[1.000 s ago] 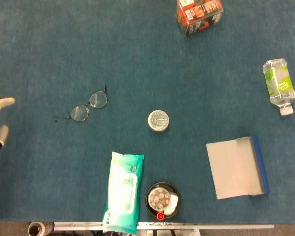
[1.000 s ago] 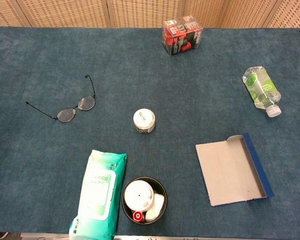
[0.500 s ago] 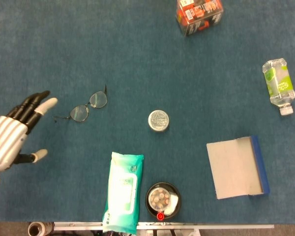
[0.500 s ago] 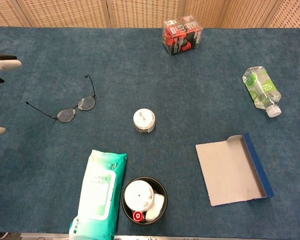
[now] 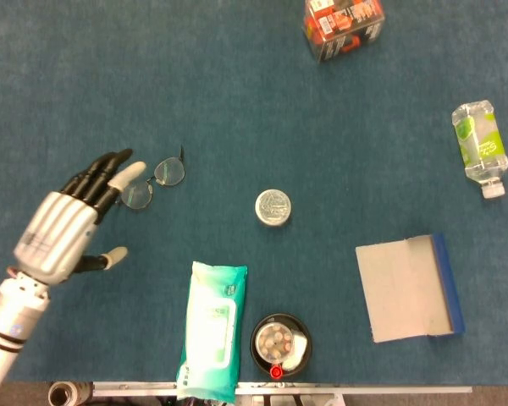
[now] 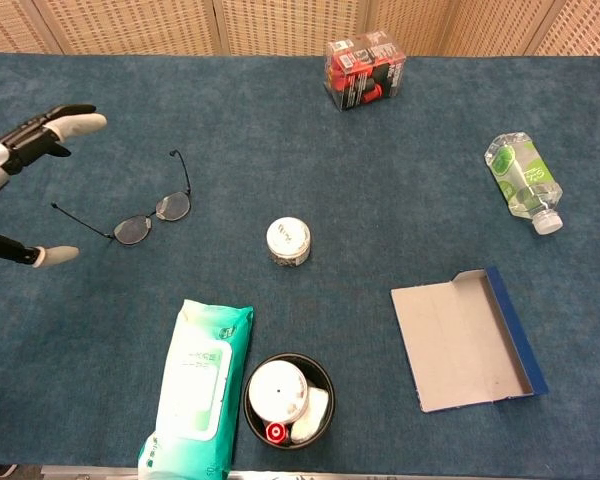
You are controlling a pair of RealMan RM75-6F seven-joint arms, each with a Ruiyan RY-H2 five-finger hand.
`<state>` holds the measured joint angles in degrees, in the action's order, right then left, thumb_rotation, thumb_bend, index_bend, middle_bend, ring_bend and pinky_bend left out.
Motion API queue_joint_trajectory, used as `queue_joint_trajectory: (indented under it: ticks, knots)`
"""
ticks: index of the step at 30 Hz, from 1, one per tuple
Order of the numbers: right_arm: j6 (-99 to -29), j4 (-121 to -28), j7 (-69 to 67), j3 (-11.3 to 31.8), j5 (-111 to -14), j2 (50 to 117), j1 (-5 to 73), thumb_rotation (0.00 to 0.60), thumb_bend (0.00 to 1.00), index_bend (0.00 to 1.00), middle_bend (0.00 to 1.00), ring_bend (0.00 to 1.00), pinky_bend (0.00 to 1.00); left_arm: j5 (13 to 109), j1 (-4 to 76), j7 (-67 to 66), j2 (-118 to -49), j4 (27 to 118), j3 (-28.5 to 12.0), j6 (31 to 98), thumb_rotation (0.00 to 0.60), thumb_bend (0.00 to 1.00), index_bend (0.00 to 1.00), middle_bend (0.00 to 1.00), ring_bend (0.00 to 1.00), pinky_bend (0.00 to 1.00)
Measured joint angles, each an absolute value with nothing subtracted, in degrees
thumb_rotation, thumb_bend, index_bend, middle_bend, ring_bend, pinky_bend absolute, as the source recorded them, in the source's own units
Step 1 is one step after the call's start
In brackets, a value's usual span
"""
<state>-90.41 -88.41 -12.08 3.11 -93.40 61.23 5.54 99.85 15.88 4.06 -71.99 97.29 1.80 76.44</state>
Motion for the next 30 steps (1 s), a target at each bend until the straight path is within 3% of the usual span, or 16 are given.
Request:
queue_joint_trajectory:
  ticks: [8,17,30]
  knots:
    - [-90.2,-88.5,-11.7,3.1,-93.3,61.3,5.6,0.600,0.33,0.48,0.48,0.38,0.35,95.9,18.6,-1.5,-75.8,97.8,0.0,71.8,0.600,0.09,0.00,0.00,0.00,0.18]
    - [-90.4,-88.6,-12.1,3.2,-93.2,61.2,5.5,0.600,0.33,0.48,0.48,0.38,0.35,91.1,20.4,-3.2,-79.1,96.0,-3.1,70.8,0.600,0.09,0.00,0.00,0.00,0.18]
    - [-90.7,-88.6,-12.2,3.3,-93.1,61.1,5.4,0.600,0.33,0.48,0.48,0.38,0.35,86.1,22.1,-3.1,-81.8,91.4,-4.4,68.6,0.600,0.09,0.00,0.00,0.00,0.18]
